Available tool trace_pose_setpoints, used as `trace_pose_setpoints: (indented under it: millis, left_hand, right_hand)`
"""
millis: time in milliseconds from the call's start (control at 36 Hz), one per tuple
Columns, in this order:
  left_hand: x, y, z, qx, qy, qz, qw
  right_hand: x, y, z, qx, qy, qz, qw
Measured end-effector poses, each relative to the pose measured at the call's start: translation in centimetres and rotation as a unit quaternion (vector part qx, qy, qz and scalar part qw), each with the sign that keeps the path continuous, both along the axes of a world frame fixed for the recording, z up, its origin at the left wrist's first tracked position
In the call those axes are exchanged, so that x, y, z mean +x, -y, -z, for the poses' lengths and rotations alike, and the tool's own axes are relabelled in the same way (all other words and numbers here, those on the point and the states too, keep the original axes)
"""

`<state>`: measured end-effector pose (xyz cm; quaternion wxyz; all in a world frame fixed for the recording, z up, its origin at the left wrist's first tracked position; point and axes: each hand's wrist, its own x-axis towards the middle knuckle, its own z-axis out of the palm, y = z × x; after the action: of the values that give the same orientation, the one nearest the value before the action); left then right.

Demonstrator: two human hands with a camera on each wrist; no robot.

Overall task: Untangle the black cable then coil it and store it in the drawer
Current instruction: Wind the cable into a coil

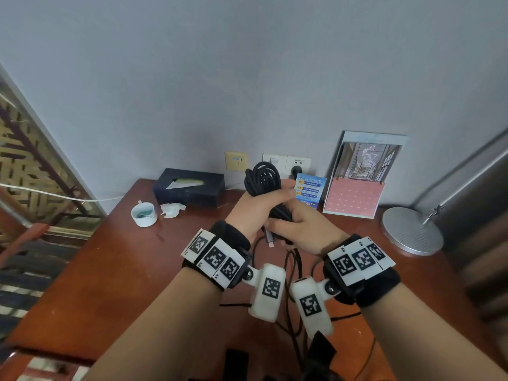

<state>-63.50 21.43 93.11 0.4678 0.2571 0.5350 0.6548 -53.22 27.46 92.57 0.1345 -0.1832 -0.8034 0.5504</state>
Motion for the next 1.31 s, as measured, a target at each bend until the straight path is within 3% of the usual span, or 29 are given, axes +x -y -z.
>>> trace_pose_setpoints:
  millis: [139, 250, 417, 472, 611, 806, 889, 972, 1083, 1167, 1250, 1306]
  left_hand:
    - [0.0, 0.2, 0.3, 0.005, 0.043, 0.058, 0.997]
    - [0.0, 0.1, 0.5, 0.017, 0.050, 0.032, 0.998]
    - [-0.5, 0.0, -0.1, 0.082, 0.146, -0.067, 0.984]
    - [-1.3, -0.1, -0.6, 0.110, 0.180, -0.087, 0.974]
    - [-2.2, -0.4, -0.4, 0.115, 0.183, -0.130, 0.968]
    - [-3.4, -0.2, -0.9, 0.122, 0.167, -0.184, 0.961]
    - [-4.3, 0.1, -0.6, 0.094, 0.063, -0.227, 0.967]
    - [-5.1, 0.0, 0.4, 0.022, -0.096, -0.243, 0.965]
    - [-5.0, 0.1, 1.1, -0.009, -0.225, -0.212, 0.951]
    - [-3.9, 0.2, 0.7, -0.023, -0.347, -0.150, 0.925]
    - [-2.6, 0.3, 0.3, -0.033, -0.391, -0.085, 0.916]
    - [-1.8, 0.3, 0.2, -0.038, -0.391, -0.052, 0.918]
  right_hand:
    - [0.4, -0.2, 0.3, -0.049, -0.025, -0.030, 0.998]
    - [0.3, -0.2, 0.5, -0.080, -0.037, -0.037, 0.995]
    - [1.2, -1.0, 2.1, -0.150, -0.018, -0.066, 0.986]
    - [1.6, -1.1, 2.9, -0.134, -0.025, -0.055, 0.989]
    - [2.1, -1.6, 3.6, -0.092, -0.037, -0.002, 0.995]
    - [3.7, -2.8, 5.0, 0.041, 0.041, 0.072, 0.996]
    - [4.6, -3.7, 5.0, 0.129, 0.055, 0.115, 0.983]
    - [4.8, -4.0, 3.5, 0.231, 0.030, 0.077, 0.969]
    - [4.4, -4.0, 1.8, 0.346, 0.000, 0.002, 0.938]
    - [4.0, -3.9, 1.1, 0.371, -0.010, -0.047, 0.927]
    - [3.4, -3.3, 0.6, 0.386, -0.025, -0.079, 0.919]
    - [3.0, -3.2, 0.4, 0.387, -0.040, -0.053, 0.920]
